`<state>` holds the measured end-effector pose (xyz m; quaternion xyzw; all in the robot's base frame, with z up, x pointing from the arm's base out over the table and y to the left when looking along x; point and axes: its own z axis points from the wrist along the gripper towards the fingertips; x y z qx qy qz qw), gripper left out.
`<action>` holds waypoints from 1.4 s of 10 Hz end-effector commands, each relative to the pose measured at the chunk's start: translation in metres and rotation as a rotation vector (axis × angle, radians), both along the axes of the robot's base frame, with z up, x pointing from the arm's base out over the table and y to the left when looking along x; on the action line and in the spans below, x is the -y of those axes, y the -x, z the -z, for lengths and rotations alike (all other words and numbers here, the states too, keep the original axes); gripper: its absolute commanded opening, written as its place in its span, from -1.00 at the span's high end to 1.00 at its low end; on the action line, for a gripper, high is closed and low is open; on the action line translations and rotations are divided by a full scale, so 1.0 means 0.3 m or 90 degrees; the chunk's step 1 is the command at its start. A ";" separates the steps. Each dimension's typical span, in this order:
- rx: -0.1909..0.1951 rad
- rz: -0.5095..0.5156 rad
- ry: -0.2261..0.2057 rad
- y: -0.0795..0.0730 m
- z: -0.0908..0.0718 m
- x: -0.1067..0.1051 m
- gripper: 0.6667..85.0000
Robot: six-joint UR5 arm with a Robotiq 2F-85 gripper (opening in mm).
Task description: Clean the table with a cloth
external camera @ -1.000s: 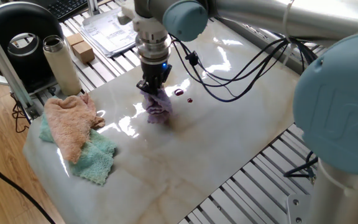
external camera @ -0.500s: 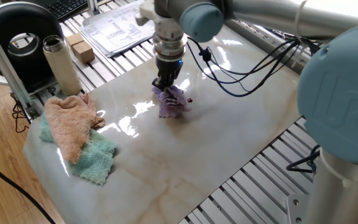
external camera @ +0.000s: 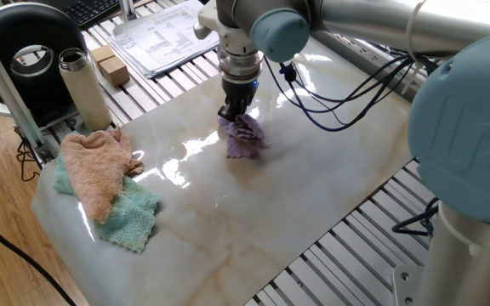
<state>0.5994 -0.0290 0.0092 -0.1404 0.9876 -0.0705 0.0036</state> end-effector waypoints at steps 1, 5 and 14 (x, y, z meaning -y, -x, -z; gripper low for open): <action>-0.012 0.000 0.029 0.014 -0.024 0.030 0.98; 0.002 -0.038 0.000 0.022 -0.013 0.090 0.98; 0.005 -0.090 0.042 0.076 -0.016 0.240 0.98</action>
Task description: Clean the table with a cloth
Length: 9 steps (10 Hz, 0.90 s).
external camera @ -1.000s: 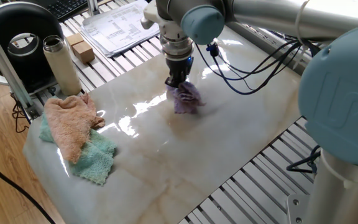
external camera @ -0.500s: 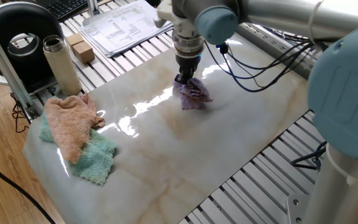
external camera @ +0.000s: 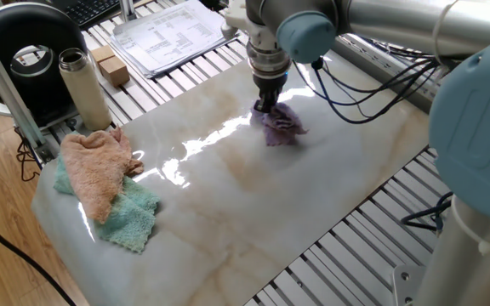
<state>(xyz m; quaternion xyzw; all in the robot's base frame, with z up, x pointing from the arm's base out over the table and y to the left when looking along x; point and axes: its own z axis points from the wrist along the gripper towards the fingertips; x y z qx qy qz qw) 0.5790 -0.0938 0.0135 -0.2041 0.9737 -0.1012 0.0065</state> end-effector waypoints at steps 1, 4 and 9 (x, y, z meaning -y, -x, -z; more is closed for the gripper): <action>-0.002 0.001 -0.002 0.011 -0.015 0.000 0.98; -0.017 0.036 -0.027 0.003 -0.082 -0.151 0.98; -0.024 0.050 -0.073 0.033 -0.104 -0.211 -0.86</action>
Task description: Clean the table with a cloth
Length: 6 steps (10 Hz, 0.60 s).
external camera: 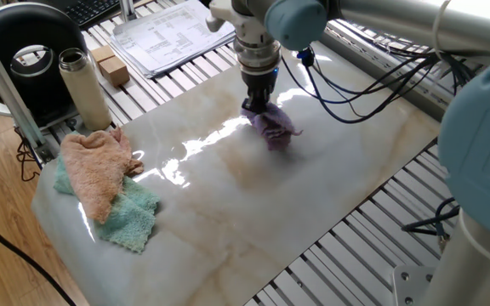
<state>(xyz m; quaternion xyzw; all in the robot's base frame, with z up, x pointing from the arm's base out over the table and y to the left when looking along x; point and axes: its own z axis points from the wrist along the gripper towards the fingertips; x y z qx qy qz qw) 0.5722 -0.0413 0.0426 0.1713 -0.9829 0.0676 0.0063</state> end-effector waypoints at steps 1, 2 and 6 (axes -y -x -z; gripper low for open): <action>0.009 -0.015 -0.050 -0.007 0.011 -0.036 -1.00; 0.012 -0.023 -0.061 -0.010 0.019 -0.040 -1.00; -0.018 -0.037 -0.054 0.036 -0.007 -0.037 -0.99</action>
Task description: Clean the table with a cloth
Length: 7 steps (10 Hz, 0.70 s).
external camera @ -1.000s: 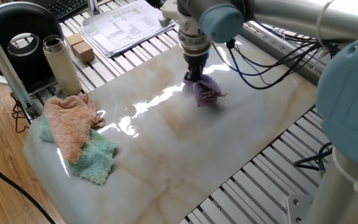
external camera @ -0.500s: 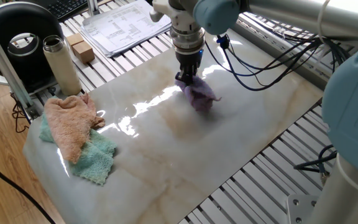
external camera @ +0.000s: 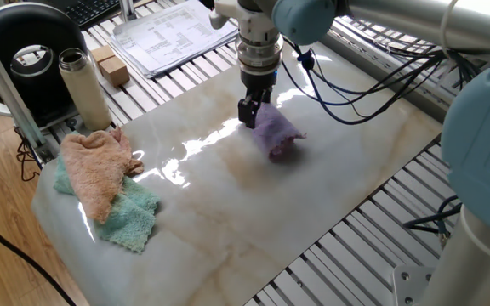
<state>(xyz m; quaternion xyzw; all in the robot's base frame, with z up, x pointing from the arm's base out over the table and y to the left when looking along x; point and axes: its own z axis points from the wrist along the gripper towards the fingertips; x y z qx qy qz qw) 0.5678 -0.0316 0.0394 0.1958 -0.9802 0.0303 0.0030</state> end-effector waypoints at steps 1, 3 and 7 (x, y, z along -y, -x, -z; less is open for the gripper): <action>-0.009 -0.003 0.007 0.037 -0.039 -0.006 -0.94; 0.013 0.017 0.002 0.010 0.029 0.000 -0.21; 0.029 0.030 -0.035 -0.022 0.062 -0.039 0.36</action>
